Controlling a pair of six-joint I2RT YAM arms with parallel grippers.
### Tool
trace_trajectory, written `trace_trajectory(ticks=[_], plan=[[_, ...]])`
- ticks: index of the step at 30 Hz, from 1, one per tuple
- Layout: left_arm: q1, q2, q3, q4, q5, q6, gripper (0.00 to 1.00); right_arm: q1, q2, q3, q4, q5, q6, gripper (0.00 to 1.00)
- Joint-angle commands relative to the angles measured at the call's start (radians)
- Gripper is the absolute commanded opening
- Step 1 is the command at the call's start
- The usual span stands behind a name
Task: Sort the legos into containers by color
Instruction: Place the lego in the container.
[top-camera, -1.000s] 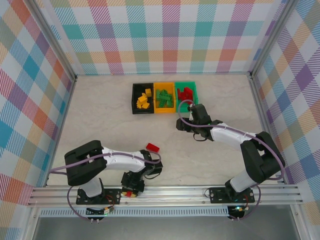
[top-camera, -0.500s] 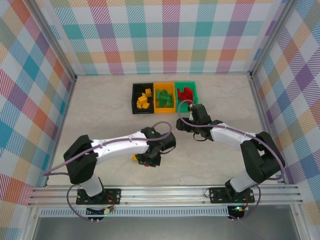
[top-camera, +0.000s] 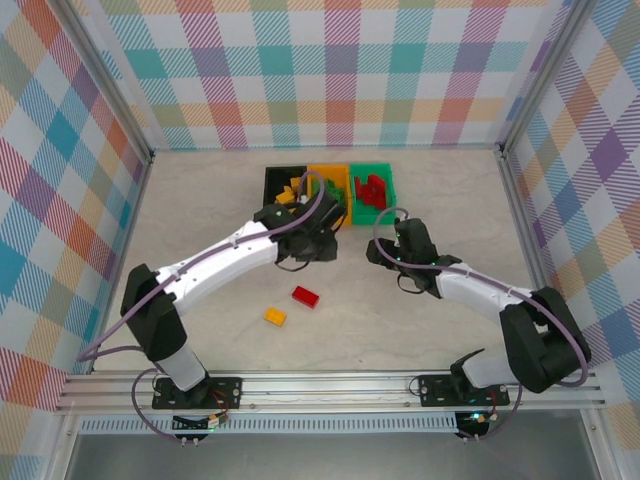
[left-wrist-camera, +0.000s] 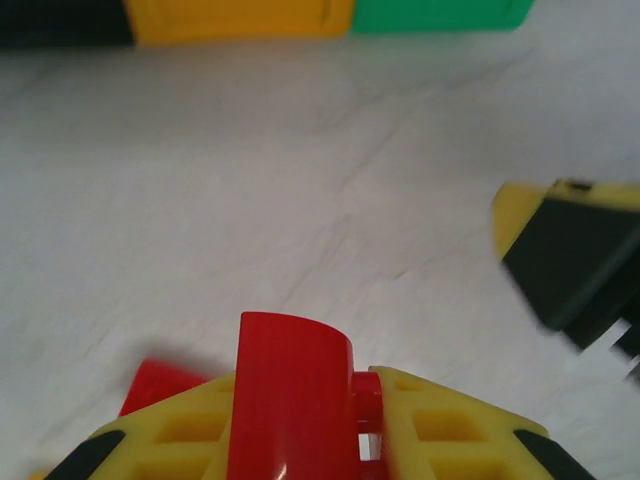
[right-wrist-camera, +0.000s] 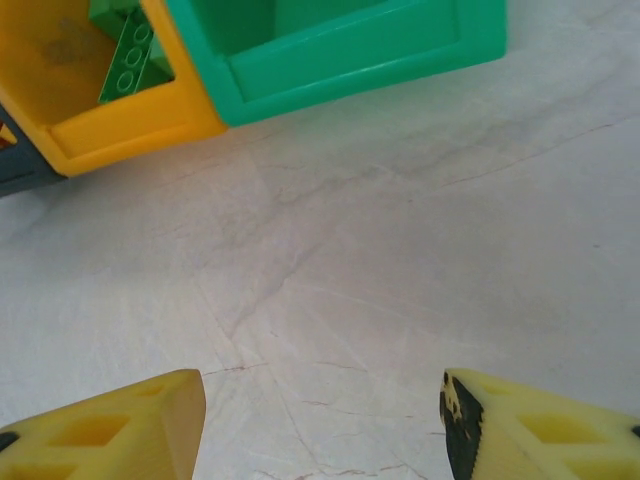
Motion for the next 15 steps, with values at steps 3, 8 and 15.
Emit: trace_trajectory(ticks=[3,8,15], plan=[[0.034,0.183,0.218,0.148,0.062,0.09,0.0,-0.035,-0.059,-0.03,0.04,0.021,0.037,0.65],[0.055,0.413,0.497,0.155,0.052,0.154,0.0,-0.039,-0.053,-0.032,0.044,0.023,0.034,0.65],[0.09,0.744,0.905,0.107,-0.095,0.238,0.0,-0.041,-0.053,-0.033,0.051,0.038,0.024,0.65]])
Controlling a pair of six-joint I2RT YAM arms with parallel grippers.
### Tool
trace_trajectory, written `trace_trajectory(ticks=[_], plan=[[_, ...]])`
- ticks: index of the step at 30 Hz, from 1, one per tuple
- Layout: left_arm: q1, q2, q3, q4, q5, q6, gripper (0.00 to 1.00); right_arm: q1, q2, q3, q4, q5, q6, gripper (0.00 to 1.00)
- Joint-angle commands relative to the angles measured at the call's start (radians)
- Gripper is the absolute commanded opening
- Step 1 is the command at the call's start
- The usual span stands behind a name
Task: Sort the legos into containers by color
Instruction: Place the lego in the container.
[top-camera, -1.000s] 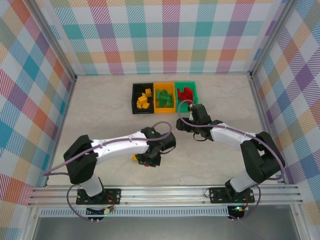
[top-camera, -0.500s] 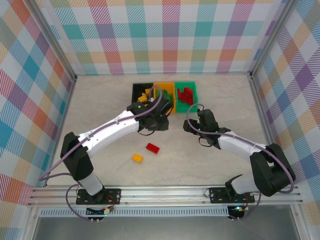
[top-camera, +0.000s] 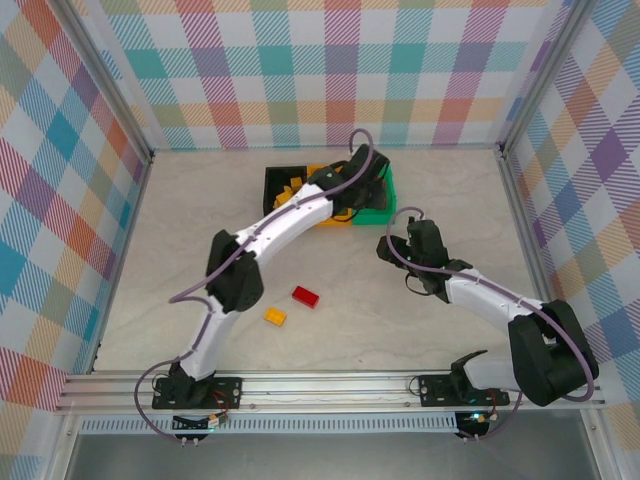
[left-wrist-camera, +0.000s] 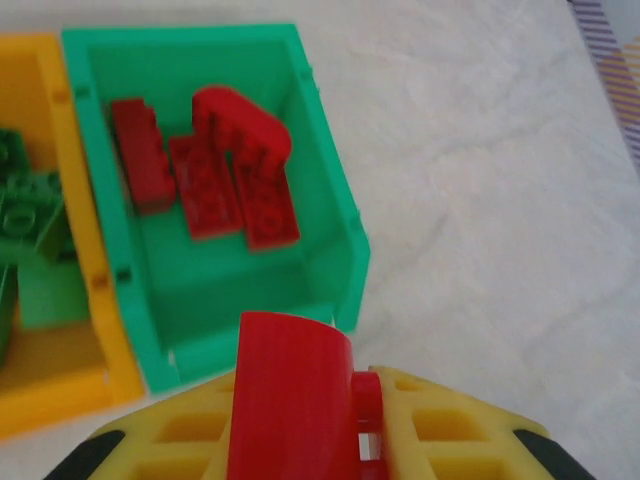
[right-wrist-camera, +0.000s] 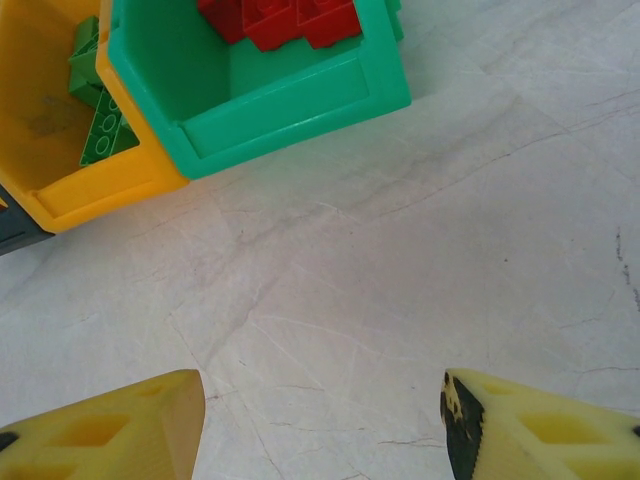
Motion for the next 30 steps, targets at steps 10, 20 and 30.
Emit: trace_trajectory(ticks=[10,20,30], plan=[[0.12,0.18,0.097,0.179,0.136,0.004,0.57,-0.006,0.005,0.002,0.031,0.03,-0.017,0.65],[0.116,-0.069,-0.2,0.165,0.174,0.042,0.75,-0.006,0.044,0.026,0.027,0.001,-0.017,0.65],[0.069,-0.58,-0.979,0.242,0.118,0.027,0.77,-0.006,0.06,0.029,0.033,-0.027,-0.011,0.65]])
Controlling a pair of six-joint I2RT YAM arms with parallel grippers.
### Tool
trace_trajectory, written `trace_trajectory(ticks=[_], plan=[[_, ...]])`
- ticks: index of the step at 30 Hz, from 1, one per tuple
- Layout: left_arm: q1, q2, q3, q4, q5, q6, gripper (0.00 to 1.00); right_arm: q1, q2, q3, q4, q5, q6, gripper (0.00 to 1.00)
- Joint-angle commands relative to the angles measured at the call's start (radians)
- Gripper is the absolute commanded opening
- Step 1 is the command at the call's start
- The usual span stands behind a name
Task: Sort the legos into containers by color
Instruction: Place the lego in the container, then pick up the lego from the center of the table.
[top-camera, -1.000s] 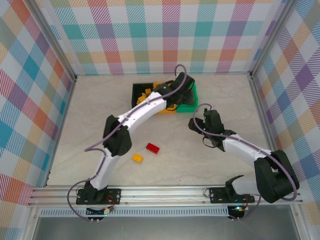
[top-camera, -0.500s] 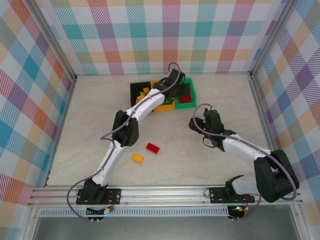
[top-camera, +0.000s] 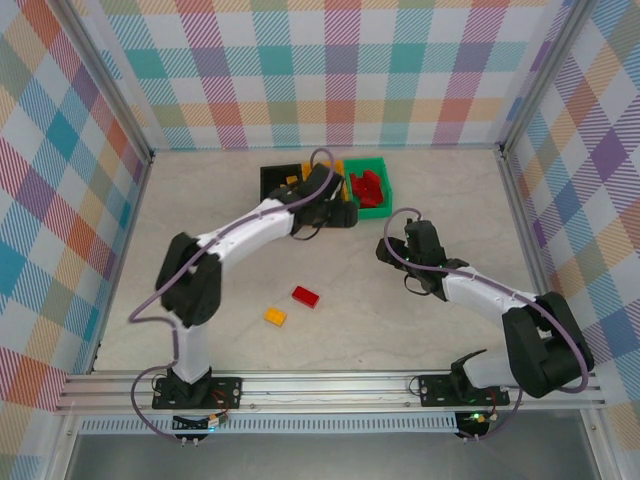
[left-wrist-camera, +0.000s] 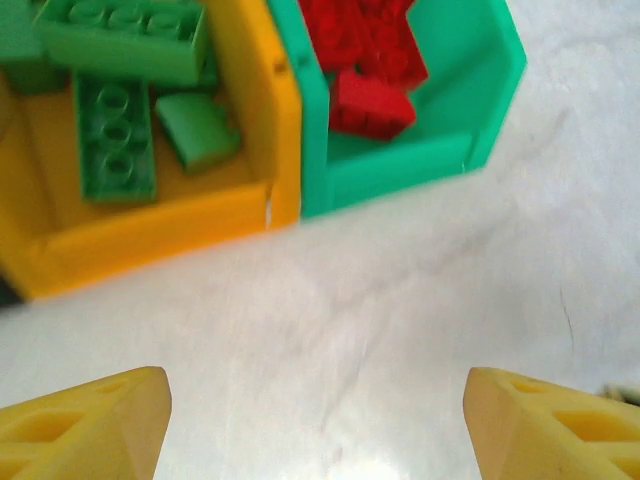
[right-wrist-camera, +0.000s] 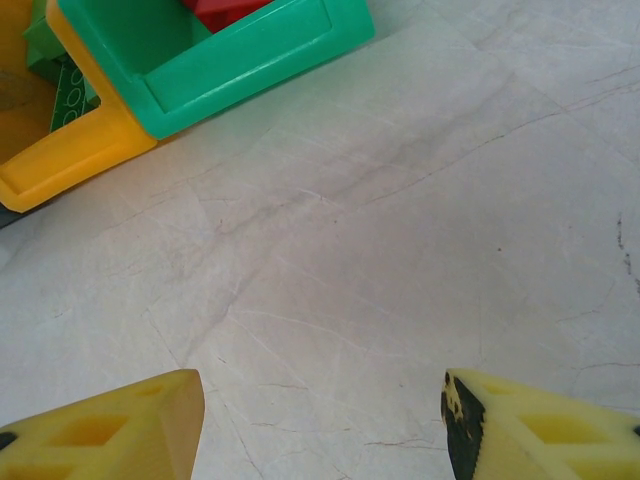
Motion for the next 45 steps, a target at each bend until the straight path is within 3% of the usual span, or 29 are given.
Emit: trace_trajectory(ticks=[1,8,16,23,24,29,42,45], plan=[[-0.018,-0.103,-0.172,-0.001,-0.032,-0.002,0.77,-0.006,0.018,0.027,0.027,-0.023,-0.01,0.65],[-0.061,-0.272,-0.461,-0.045,-0.041,0.017,0.78,-0.006,0.039,0.039,0.024,-0.044,-0.007,0.65],[-0.132,-0.329,-0.566,-0.154,-0.143,0.006,0.9,-0.006,0.039,0.033,0.031,-0.051,-0.007,0.65],[-0.166,-0.268,-0.51,-0.228,-0.205,0.016,0.93,-0.006,0.041,0.035,0.027,-0.056,-0.005,0.65],[-0.173,-0.254,-0.501,-0.234,-0.213,0.017,0.99,-0.006,0.04,0.034,0.028,-0.057,-0.005,0.65],[-0.202,-0.177,-0.447,-0.272,-0.273,0.026,0.99,-0.006,0.04,0.035,0.028,-0.059,-0.006,0.65],[-0.203,-0.063,-0.42,-0.213,-0.163,0.046,0.96,-0.006,0.044,0.039,0.023,-0.064,-0.006,0.65],[-0.203,-0.042,-0.4,-0.209,-0.144,0.051,0.88,-0.006,0.041,0.04,0.024,-0.062,-0.007,0.65]])
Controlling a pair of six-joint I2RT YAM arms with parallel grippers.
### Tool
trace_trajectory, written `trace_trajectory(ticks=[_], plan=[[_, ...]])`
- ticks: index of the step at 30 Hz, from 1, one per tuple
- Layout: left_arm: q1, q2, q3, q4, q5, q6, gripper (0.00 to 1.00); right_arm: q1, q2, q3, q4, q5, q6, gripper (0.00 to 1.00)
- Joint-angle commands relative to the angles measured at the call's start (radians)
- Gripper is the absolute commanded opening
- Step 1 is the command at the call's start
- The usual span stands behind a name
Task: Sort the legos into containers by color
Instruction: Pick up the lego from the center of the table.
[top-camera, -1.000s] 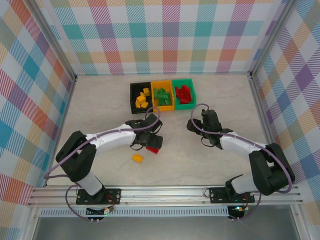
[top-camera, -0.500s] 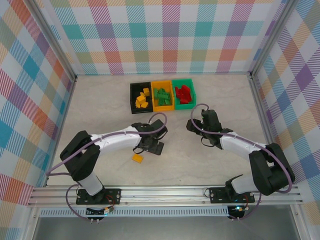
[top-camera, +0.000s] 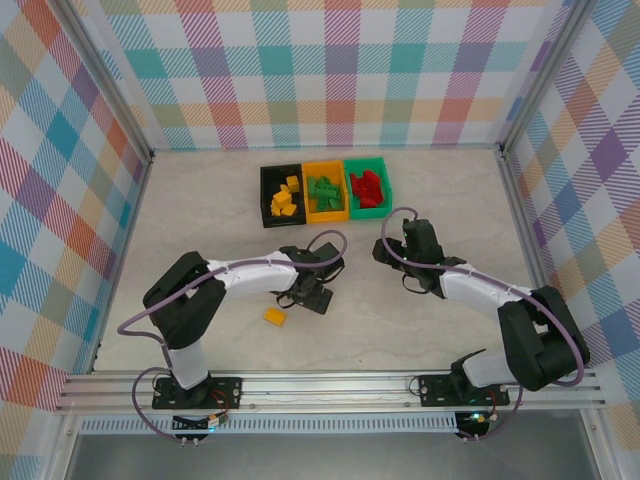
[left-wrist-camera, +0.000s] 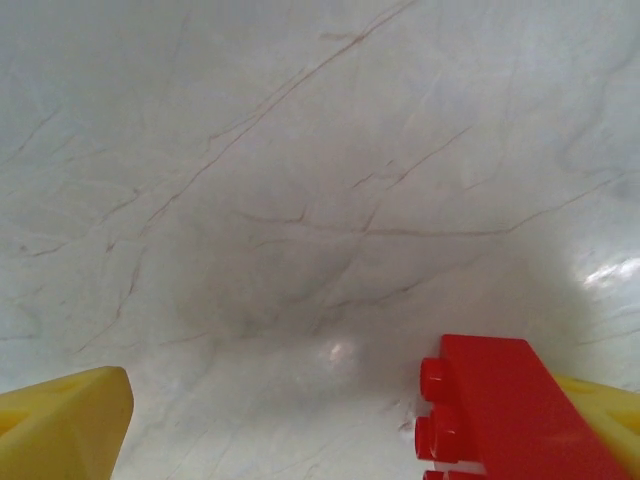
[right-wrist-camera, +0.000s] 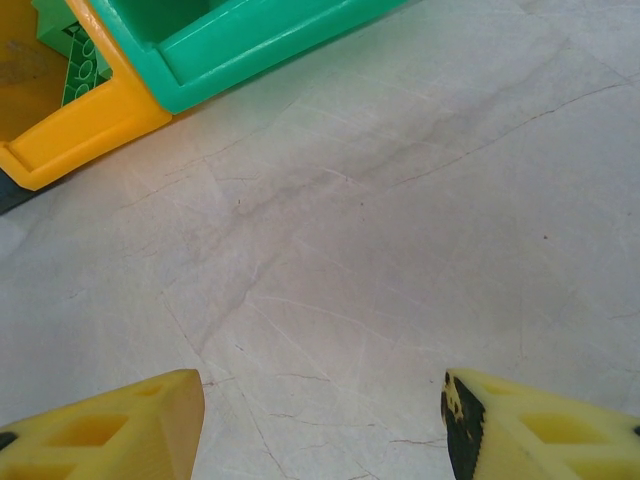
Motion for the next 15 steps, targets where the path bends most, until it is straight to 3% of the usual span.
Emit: trace_trajectory(ticks=[1,5,8,11,15], plan=[[-0.003,0.036,0.02,-0.001,0.038,0.015,0.83,-0.006,0.009,0.026,0.015,-0.011,-0.007,0.65],[-0.004,0.039,0.022,0.002,0.052,0.015,0.56,-0.006,0.014,0.029,0.016,-0.018,-0.006,0.65],[-0.004,0.032,0.029,-0.003,0.054,0.011,0.3,-0.006,0.024,0.036,0.015,-0.024,-0.005,0.65],[-0.004,0.023,0.056,-0.019,0.058,0.011,0.16,-0.006,0.029,0.035,0.017,-0.029,-0.002,0.65],[0.001,0.008,0.115,-0.031,0.048,0.013,0.09,-0.006,0.02,0.029,0.021,-0.022,0.0,0.65]])
